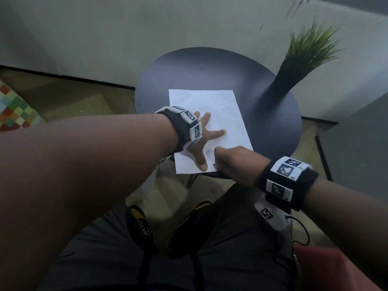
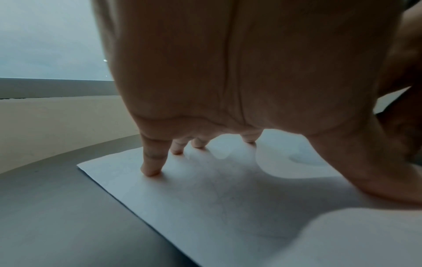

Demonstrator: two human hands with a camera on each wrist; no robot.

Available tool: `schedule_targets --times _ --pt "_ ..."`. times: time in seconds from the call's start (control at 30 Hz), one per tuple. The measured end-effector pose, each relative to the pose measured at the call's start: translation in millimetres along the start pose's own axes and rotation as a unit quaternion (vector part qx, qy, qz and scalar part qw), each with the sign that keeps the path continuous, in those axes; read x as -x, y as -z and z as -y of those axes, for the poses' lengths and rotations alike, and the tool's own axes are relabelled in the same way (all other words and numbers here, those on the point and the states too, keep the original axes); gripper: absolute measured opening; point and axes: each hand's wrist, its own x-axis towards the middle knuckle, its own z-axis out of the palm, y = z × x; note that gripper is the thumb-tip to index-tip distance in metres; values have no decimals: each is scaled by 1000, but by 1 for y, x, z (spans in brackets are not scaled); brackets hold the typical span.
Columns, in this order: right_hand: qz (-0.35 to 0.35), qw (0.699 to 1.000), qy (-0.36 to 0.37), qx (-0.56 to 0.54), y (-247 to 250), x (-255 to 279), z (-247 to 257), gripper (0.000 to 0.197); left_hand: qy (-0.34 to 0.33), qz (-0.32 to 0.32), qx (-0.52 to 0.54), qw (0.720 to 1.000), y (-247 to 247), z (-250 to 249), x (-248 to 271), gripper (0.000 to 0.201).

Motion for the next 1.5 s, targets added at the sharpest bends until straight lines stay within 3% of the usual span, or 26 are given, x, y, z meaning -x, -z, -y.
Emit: schedule_targets --times 0.07,0.17,0.2,0.33,0.37,0.5,0.63,0.77,0.97,1.13,1.2,1.3,1.37,1.43,1.5 --pt "11 1000 -10 -19 7 2 -9 11 -4 0 2 1000 1 -2 1 129" --pt "-61 990 -126 -21 17 -5 -38 11 -3 0 8 1000 0 -1 1 128" --pt "-68 989 -134 -12 14 -4 -37 13 -2 2 11 1000 -1 0 1 128" --pt "-5 1000 -1 -28 0 8 -10 14 -6 4 8 1000 0 -1 1 128" --pt "5 999 -5 -44 4 10 -15 12 -7 5 7 1000 0 -1 1 128" --pt "-55 987 -135 -64 17 2 -50 10 -14 -8 31 999 -6 0 0 127" --pt "-48 982 -164 -77 15 -2 -56 12 -23 -57 76 995 -23 11 12 115" --pt "-61 975 -196 -88 20 1 -67 11 35 -106 142 984 -57 39 35 111" --pt "-84 983 -85 -136 19 -17 -17 12 27 -82 106 991 -54 41 34 115" --pt "-31 997 38 -59 14 -35 31 9 25 -80 95 992 -54 43 32 118" --pt "-29 998 4 -58 23 -45 21 10 27 -74 98 992 -51 42 33 118" --pt "-105 989 -87 -51 29 -55 4 10 30 -63 106 992 -48 41 33 118" --pt "-87 995 -30 -27 21 -51 17 12 30 -57 100 993 -45 40 32 118" --pt "-19 998 54 -29 14 -39 38 11 30 -49 88 994 -41 40 32 117" --pt "-9 999 40 -35 18 -37 31 9 30 -42 81 995 -38 39 32 117"
